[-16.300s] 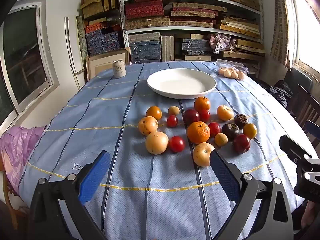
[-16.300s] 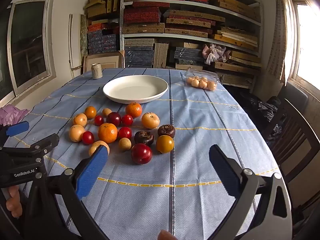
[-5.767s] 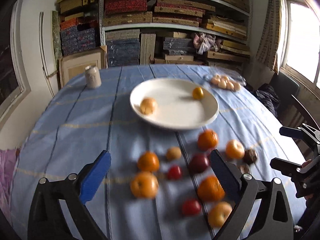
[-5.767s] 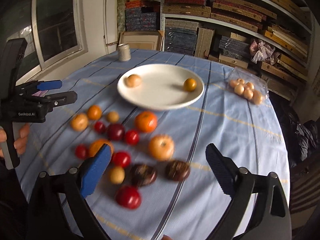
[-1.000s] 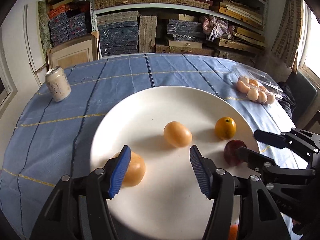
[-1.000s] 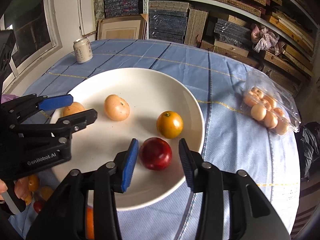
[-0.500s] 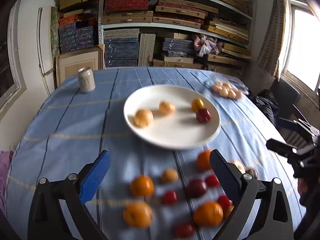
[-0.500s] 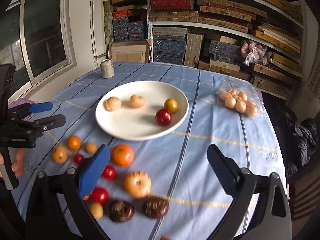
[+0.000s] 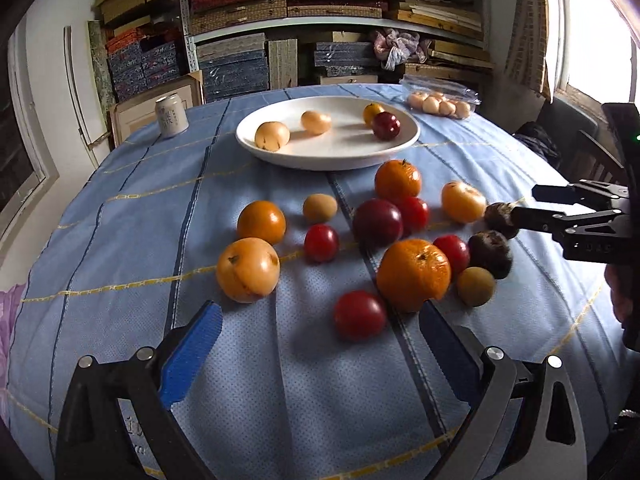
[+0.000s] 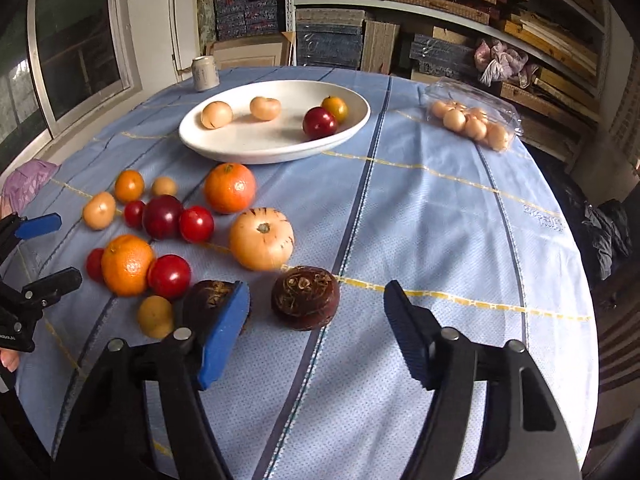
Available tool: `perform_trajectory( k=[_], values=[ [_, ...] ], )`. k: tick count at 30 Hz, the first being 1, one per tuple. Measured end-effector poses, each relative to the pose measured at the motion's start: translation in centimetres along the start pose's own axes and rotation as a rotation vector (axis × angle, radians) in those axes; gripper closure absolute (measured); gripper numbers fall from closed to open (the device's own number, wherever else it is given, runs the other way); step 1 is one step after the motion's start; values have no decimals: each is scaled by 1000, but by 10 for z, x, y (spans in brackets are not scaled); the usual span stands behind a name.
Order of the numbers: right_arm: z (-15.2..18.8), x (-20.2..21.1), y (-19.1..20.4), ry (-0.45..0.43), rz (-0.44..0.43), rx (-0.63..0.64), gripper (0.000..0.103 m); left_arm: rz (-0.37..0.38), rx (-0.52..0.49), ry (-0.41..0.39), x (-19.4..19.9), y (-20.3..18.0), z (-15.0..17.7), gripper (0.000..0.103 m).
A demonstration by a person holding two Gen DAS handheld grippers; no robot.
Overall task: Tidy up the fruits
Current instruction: 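Grasp a dark brown round fruit with the right gripper while the left grasps a red tomato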
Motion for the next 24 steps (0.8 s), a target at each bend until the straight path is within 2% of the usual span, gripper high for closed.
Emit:
perform_trajectory(
  k=[3,4,5,9,15,16,19,24],
  values=[
    [4,-7,-2,7,4,-8,35,-48,-22,20,-11,2,5,5],
    [4,-9,-4,12,7,-10,36,-51,-27,24,-12,2,5,9],
    [4,-11,-6,17,6,-14,37,-53,-35,30,-14,0,6,14],
    [3,-17,-9,27,-6,-17,40,-50,-46,61,-23,-3,6,16],
    [2,-26,0,50,-29,5,40,-36,-47,90,-27,-6,8,28],
    [2,-27,1,50,-25,12,42,-35,-46,90,-28,-6,8,28],
    [2,-33,3,74,-33,14,60,-17,-33,95,-28,-7,8,35],
    [2,-36,6,83,-33,25,60,16,-42,98,-26,-13,9,51]
  ],
)
Point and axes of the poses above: each gripper's, at about its wrist camera, not at the fingertips, and x roughly against the way its jaws point, y to its left, z to its underside, the point moved 8 cm from there along -x, roughly the way its jaws point, and after that the axes turned 7 degrees about x, right-handed, at the moved point
